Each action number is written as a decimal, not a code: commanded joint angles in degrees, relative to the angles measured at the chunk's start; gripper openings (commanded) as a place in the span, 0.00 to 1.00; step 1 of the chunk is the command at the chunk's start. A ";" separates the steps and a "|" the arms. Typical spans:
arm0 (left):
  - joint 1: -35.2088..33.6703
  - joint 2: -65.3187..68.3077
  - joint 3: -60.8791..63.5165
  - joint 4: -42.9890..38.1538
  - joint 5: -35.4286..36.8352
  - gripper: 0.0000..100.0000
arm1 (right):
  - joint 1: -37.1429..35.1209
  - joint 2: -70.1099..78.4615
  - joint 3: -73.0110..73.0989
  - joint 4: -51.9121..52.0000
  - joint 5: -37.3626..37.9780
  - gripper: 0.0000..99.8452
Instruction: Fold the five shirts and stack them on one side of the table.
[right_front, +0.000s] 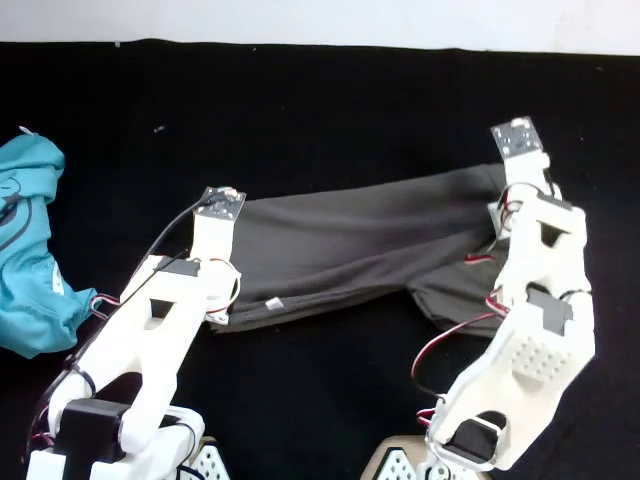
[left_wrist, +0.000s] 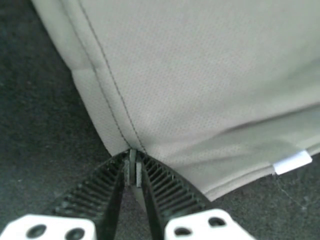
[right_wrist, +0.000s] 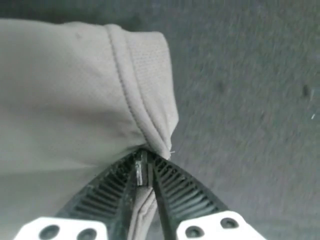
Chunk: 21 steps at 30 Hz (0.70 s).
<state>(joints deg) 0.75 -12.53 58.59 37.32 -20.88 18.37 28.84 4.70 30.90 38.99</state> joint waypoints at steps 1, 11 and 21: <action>0.04 0.13 -0.04 -2.55 0.00 0.01 | -0.57 0.66 -5.41 4.53 -0.62 0.01; 0.04 0.13 -0.04 -2.55 0.00 0.01 | -1.01 -14.81 -6.99 24.13 -5.36 0.01; 0.04 0.13 -0.04 -2.55 0.00 0.01 | -1.54 -24.22 -1.71 40.04 -4.92 0.01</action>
<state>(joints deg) 0.75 -12.53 58.59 37.14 -20.88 17.41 8.97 2.59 66.77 34.42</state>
